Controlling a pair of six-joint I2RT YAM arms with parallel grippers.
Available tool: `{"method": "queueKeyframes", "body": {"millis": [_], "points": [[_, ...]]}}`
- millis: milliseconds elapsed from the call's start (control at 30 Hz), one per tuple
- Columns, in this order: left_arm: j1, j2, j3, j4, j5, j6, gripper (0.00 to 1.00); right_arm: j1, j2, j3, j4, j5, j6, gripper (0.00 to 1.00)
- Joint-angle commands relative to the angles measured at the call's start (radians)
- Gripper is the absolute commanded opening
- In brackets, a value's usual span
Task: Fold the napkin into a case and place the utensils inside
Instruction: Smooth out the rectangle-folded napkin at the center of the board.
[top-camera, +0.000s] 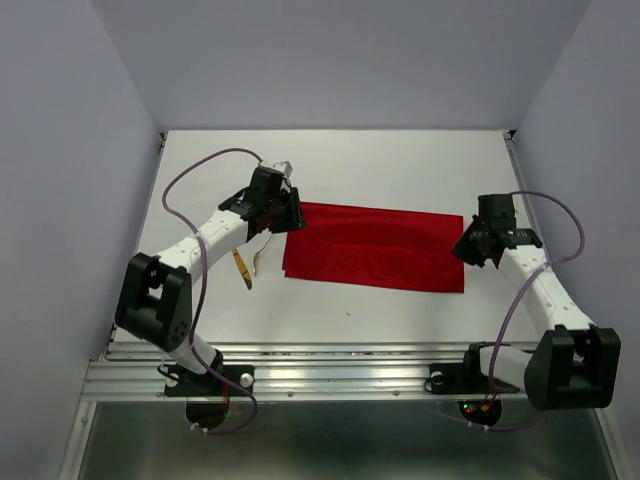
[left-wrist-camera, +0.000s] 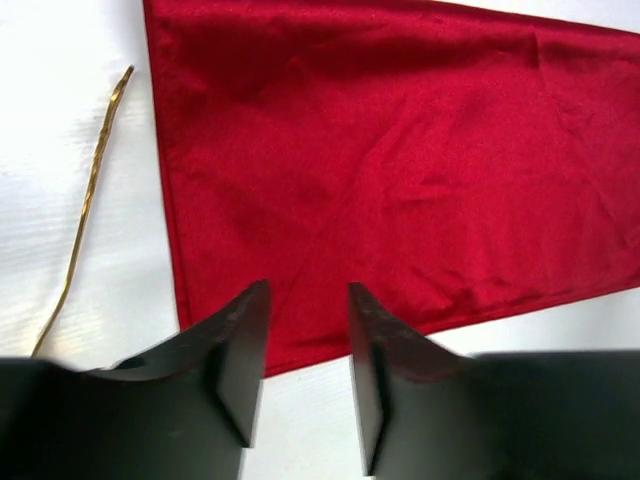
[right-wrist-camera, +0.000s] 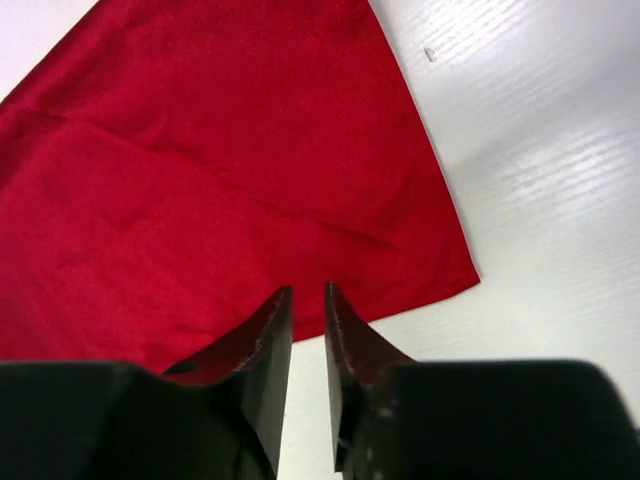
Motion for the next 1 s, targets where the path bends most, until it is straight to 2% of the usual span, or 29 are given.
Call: {"method": "queueKeyframes", "body": {"millis": [0,133,267,367,467,667,767,967], "points": [[-0.011,0.101,0.097,0.012,0.006,0.032,0.43,-0.006,0.083,0.058,0.089,0.03,-0.03,0.16],[-0.013,0.206,0.175,0.018,0.0,0.046,0.39,-0.006,0.189,0.09,0.139,0.043,-0.047,0.11],[-0.013,0.303,0.235,0.029,-0.004,0.051,0.37,-0.006,0.291,0.112,0.179,0.068,-0.057,0.11],[-0.019,0.35,0.254,0.036,0.022,0.045,0.39,-0.006,0.382,0.161,0.184,0.015,-0.069,0.11],[-0.035,0.359,0.235,0.038,-0.011,0.04,0.41,-0.006,0.446,0.204,0.184,-0.021,-0.075,0.11],[-0.04,0.372,0.129,0.051,-0.016,0.016,0.41,-0.006,0.557,0.239,0.199,0.017,-0.096,0.11],[-0.057,0.36,0.028,0.088,-0.002,-0.018,0.41,-0.006,0.6,0.23,0.214,0.021,-0.103,0.11],[-0.123,0.234,-0.104,0.079,-0.028,-0.067,0.41,-0.006,0.559,0.161,0.21,-0.006,-0.11,0.12]]}}
